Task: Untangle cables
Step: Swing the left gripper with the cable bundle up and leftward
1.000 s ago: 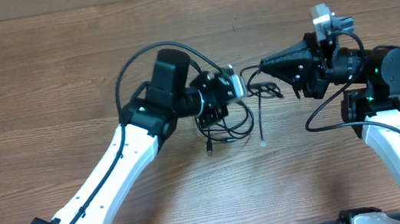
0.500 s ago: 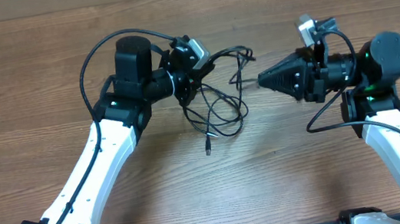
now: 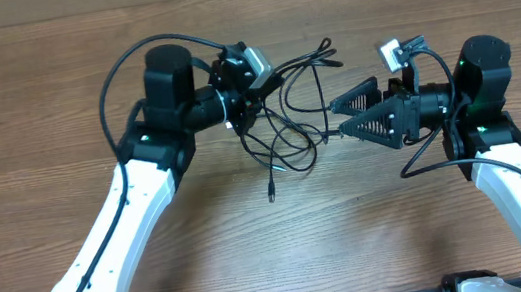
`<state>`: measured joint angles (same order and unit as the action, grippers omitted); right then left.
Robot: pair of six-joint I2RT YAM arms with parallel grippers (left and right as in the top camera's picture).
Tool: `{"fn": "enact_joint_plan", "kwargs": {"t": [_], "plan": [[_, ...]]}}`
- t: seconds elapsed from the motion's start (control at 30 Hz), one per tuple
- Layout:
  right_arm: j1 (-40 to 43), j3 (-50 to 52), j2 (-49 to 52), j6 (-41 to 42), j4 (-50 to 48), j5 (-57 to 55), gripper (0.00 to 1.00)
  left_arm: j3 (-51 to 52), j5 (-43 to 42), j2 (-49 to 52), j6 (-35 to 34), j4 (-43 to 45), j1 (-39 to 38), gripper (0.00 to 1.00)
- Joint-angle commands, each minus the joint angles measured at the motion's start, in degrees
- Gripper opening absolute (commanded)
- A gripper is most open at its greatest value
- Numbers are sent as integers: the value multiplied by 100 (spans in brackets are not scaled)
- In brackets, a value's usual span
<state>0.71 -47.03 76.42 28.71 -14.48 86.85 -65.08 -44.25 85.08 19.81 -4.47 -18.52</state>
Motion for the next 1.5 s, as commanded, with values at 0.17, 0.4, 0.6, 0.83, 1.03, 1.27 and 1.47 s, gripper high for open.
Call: {"fn": "enact_joint_plan", "kwargs": {"t": [0.17,0.4,0.6,0.83,1.03,1.27,1.47], "plan": [[11,-22,-11,-387,291,22,100,-63,-109,-935,-57,46,387,4],[11,-22,-11,-1001,1292,-382,100,-63,216,-1585,-57,0,656,4],[11,-22,-11,-1126,1869,-850,100,-63,1325,-2009,-57,-238,737,4],[11,-22,-11,-1274,2068,-994,100,-63,4085,-2328,33,-669,737,4],[11,-22,-11,-1274,2070,-1147,100,-63,6314,-2334,479,-999,737,4],[11,-22,-11,-1272,2068,-1270,100,-63,7451,-2332,1329,-911,737,4],[11,-22,-11,-1272,2087,-1331,100,-63,8181,-2332,1615,-514,737,4]]}}
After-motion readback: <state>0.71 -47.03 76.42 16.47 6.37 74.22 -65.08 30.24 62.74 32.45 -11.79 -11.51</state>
